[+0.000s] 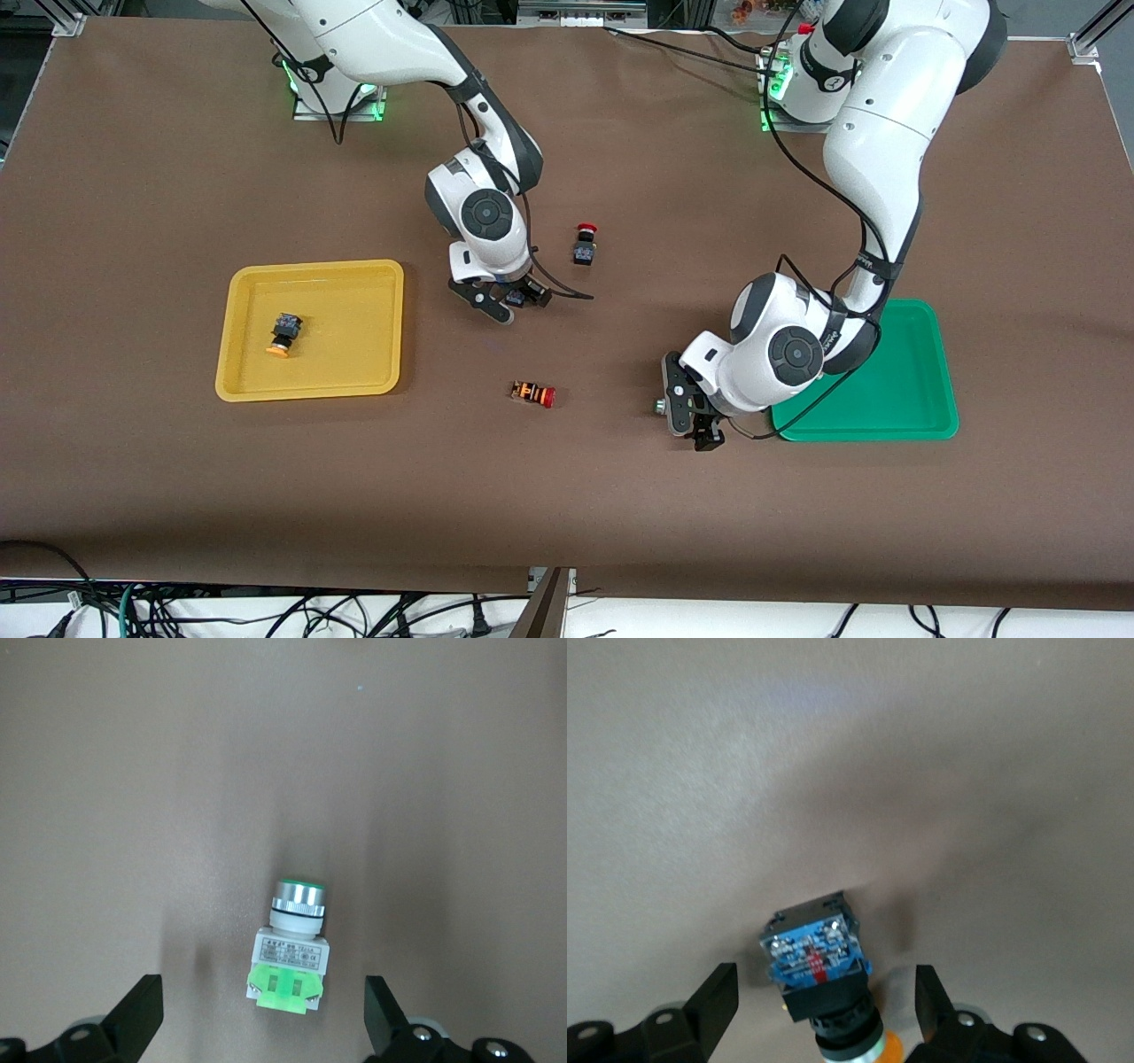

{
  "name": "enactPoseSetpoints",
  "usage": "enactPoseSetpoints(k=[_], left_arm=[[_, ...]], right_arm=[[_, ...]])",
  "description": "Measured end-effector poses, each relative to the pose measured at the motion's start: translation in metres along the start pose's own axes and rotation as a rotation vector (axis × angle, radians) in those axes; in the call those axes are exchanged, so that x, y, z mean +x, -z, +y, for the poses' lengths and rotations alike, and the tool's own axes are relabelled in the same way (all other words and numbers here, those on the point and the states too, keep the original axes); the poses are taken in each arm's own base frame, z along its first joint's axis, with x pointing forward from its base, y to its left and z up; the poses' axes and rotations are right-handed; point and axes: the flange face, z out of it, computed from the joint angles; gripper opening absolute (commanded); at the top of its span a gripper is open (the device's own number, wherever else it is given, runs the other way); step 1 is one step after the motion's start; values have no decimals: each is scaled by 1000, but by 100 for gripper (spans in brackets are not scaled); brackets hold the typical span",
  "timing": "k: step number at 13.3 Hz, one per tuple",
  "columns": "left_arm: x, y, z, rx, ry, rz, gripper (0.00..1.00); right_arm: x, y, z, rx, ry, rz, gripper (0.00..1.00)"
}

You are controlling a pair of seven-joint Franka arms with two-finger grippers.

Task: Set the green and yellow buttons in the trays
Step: 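Grasp another yellow button with the right gripper while the left gripper grasps green, then place the yellow button in the yellow tray while the left gripper places green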

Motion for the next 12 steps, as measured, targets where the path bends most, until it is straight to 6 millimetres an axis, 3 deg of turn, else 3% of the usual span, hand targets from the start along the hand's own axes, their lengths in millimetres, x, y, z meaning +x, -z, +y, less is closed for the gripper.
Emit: enactPoseSetpoints(k=[2,3,4,5,6,7,9,12], left_arm=[[-3,-12,1,4,-15,-2,100],[-6,-20,0,14,-30,1,100],[-7,-28,1,16,-40,2,91],[-8,-35,2,14,-44,1,54],[-7,-39,3,14,-49,2,34],[-5,-39,4,15,-54,3,22],[0,-34,4,21,-59,10,4],[13,-33,9,22,-63,14,0]], right_arm=[[-4,-7,1,-7,5,-1,5],[-5,-5,1,-6,6,-1,0],[-5,-3,0,-4,7,0,0],[-5,-3,0,-3,8,1,0],[-4,-1,0,2,7,3,0],[1,5,-1,11,4,10,0],[26,37,4,7,12,24,0],[106,121,50,-59,141,-7,0]])
